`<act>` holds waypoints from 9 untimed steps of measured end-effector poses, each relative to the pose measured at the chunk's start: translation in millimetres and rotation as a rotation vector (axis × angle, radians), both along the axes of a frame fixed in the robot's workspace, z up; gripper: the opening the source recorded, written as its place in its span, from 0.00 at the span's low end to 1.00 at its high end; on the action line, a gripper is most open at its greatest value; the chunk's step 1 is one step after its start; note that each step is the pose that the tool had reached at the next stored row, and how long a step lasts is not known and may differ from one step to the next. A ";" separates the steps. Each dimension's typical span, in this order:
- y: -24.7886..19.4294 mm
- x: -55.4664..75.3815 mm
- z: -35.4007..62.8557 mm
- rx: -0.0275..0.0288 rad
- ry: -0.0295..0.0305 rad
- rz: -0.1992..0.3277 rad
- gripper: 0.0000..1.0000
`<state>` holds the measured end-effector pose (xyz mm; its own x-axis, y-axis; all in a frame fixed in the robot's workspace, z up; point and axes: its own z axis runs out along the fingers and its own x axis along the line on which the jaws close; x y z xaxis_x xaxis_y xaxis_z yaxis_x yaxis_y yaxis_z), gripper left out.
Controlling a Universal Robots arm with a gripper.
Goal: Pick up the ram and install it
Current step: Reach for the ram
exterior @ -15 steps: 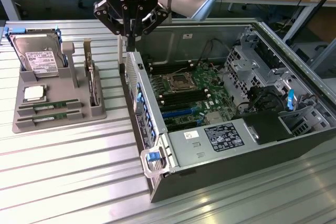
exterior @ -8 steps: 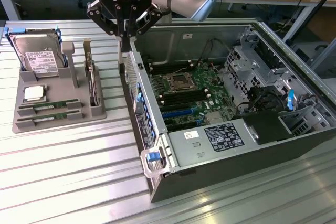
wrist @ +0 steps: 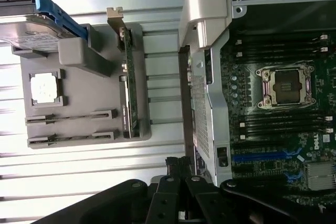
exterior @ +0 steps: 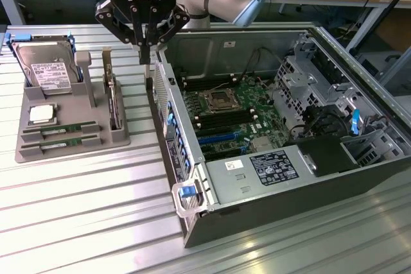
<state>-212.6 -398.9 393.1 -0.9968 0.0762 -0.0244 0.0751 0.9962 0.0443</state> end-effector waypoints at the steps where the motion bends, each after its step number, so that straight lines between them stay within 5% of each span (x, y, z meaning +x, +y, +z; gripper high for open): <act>1: 0.0 -1.2 0.0 0.0000 0.0000 0.000 0.11; 9: 0.0 -12.3 -0.1 0.0000 0.0000 0.000 0.11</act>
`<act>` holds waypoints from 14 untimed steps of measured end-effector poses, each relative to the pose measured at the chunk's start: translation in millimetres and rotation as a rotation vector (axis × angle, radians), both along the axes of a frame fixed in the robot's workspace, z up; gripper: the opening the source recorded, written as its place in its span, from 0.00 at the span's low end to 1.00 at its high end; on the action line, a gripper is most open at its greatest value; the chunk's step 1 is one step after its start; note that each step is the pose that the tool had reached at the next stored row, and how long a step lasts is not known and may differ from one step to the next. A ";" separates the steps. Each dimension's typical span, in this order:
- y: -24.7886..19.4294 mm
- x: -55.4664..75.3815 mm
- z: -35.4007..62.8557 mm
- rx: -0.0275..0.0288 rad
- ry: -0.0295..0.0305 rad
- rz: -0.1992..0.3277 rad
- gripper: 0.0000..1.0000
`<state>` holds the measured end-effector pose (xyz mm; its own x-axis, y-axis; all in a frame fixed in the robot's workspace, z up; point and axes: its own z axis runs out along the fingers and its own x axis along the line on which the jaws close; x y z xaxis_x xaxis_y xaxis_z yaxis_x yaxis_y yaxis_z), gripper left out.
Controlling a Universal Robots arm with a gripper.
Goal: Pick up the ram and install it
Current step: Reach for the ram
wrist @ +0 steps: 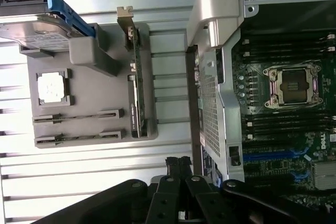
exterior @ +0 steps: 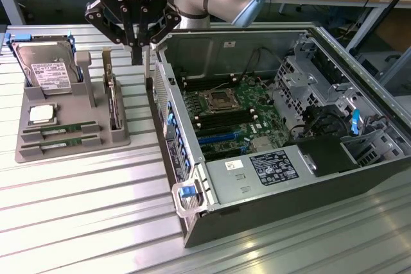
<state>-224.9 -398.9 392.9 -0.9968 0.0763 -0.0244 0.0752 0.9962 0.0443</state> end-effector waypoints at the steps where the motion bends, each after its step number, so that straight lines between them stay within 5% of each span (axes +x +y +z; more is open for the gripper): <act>1: 0.0 -1.3 -0.1 0.0001 -0.0001 0.000 0.11; 14: 0.0 -21.5 -0.4 0.0000 0.0000 0.000 0.11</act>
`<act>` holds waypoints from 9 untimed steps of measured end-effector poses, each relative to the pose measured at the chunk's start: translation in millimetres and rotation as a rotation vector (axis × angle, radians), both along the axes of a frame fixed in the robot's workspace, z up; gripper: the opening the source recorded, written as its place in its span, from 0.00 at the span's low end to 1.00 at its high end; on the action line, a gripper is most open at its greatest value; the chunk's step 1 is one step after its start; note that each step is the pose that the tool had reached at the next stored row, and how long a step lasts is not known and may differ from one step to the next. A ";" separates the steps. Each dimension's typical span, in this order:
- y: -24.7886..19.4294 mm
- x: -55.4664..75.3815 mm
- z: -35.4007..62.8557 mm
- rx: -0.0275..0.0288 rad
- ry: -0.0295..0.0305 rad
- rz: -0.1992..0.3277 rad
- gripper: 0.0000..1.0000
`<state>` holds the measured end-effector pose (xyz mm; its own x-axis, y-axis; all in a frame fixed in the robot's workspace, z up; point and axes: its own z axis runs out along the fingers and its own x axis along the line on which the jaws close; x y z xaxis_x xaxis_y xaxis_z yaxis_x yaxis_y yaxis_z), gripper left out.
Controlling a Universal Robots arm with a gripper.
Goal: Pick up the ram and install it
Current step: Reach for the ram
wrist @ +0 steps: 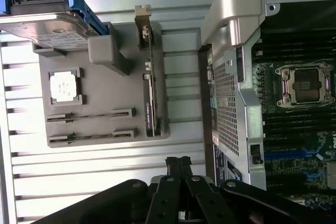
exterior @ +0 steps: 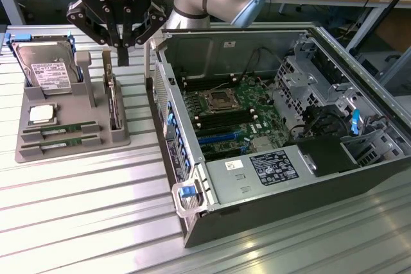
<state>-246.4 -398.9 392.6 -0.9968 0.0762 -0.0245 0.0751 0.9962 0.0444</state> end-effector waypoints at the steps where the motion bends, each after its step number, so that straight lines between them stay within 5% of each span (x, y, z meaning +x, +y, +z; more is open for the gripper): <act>1: 0.0 -0.7 0.0 0.0000 0.0000 0.000 0.11; 9: 0.0 -12.4 -0.2 0.0000 0.0000 0.000 0.11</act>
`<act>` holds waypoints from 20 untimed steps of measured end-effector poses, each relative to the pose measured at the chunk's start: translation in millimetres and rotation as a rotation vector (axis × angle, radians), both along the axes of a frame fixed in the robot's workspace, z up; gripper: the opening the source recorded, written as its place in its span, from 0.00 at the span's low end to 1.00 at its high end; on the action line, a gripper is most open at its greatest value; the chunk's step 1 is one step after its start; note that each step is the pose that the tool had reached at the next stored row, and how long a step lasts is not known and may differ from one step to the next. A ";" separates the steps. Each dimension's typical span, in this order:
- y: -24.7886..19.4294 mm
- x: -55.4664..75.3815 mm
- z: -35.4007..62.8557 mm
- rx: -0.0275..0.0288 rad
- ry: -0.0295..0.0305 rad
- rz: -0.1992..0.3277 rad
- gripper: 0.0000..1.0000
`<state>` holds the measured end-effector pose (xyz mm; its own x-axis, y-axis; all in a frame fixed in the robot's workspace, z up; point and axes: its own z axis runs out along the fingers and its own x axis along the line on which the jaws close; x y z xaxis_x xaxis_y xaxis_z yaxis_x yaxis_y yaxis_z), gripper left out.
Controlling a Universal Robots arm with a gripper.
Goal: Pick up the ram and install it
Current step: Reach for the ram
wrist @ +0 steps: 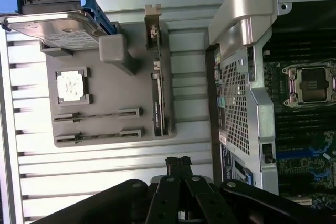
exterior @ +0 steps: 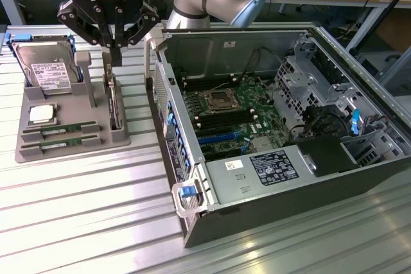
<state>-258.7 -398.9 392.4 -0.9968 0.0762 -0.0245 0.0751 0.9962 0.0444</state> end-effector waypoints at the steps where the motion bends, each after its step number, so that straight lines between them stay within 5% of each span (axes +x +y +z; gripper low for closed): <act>1: 0.0 -1.8 0.0 0.0000 -0.0001 0.000 0.11; 20: 0.0 -28.0 -0.4 0.0000 -0.0001 0.000 0.11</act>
